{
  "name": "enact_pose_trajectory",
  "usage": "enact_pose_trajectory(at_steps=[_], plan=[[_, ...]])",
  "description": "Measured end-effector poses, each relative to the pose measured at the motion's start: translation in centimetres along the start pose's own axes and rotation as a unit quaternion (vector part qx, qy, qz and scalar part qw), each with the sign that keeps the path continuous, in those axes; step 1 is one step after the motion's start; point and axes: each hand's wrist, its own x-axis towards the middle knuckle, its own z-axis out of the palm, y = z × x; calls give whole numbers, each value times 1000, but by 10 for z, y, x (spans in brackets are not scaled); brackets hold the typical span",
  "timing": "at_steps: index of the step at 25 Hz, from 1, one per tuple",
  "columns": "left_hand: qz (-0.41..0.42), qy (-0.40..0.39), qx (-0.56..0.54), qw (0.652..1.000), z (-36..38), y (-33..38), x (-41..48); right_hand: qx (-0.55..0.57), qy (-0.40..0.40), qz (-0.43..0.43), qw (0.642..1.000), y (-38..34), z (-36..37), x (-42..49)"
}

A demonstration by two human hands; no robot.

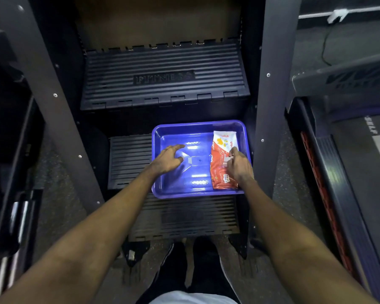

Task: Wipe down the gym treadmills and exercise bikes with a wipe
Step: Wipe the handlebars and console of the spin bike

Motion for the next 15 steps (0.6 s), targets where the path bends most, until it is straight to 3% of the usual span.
enact_pose_trajectory(at_steps=[9, 12, 15], plan=[[2, 23, 13, 1000, -4, -1, -2, 26, -35, 29, 999, 3, -7, 7], [-7, 27, 18, 999, -5, -5, -6, -36, -74, -11, 997, 3, -5, 5], [-26, 23, 9, 999, -3, -7, -10, -57, -66, -17, 996, 2, 0, 3]])
